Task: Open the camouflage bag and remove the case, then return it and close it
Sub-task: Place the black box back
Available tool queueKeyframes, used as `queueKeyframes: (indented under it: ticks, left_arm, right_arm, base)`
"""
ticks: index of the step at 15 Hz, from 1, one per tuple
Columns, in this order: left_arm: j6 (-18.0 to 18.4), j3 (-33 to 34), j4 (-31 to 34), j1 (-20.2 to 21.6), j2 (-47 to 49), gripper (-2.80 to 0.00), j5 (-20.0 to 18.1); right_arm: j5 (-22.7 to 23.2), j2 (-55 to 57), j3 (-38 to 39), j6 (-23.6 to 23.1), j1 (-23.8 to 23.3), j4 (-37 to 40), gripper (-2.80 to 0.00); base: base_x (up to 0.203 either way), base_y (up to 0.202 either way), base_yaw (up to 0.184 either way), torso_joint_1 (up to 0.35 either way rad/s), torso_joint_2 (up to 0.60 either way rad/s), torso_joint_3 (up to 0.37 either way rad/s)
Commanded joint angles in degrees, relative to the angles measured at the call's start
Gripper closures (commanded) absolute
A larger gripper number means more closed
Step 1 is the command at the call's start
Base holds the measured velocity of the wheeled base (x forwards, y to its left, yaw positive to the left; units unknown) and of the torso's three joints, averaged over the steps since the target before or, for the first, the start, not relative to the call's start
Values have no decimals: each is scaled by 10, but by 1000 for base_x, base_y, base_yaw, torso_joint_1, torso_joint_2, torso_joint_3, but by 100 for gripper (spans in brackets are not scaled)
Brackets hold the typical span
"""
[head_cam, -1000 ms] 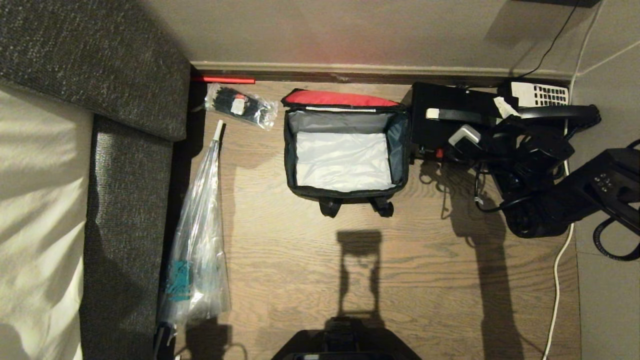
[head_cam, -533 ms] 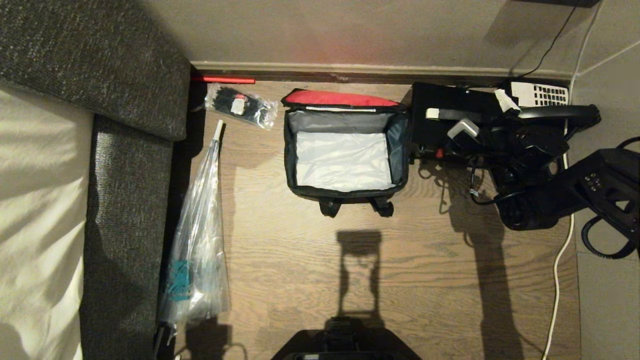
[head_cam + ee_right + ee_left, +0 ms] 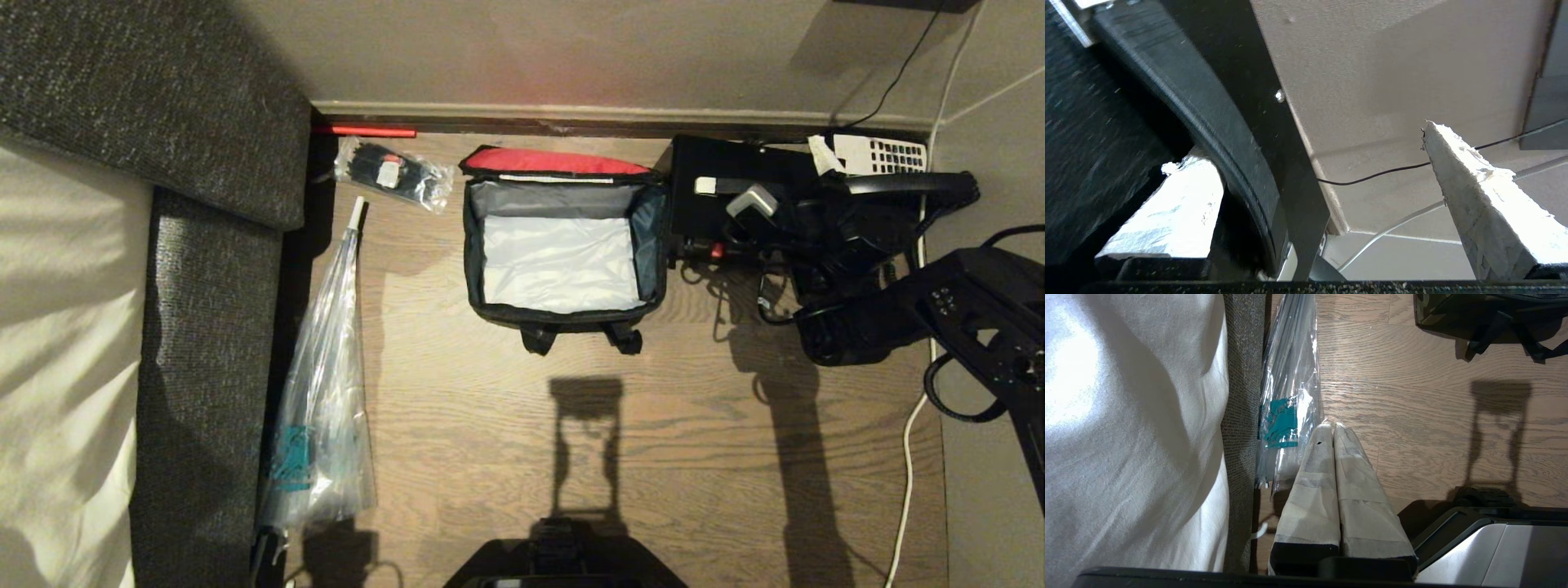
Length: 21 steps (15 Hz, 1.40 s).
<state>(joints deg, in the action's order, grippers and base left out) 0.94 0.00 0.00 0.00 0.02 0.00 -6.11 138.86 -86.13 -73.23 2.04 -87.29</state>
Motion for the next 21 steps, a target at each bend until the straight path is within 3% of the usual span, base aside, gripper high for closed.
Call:
queueKeyframes:
  ticks: [1, 21]
  left_arm:
    - [0, 0, 0, 0, 0, 0, 0]
    - [0, 0, 0, 0, 0, 0, 0]
  right_arm:
    - [-2, 19, -22, -4, -1, -4, -280]
    - [-14, 86, -131, -10, -3, -4, -280]
  base:
    - [0, 0, 0, 0, 0, 0]
    - [0, 0, 0, 0, 0, 0]
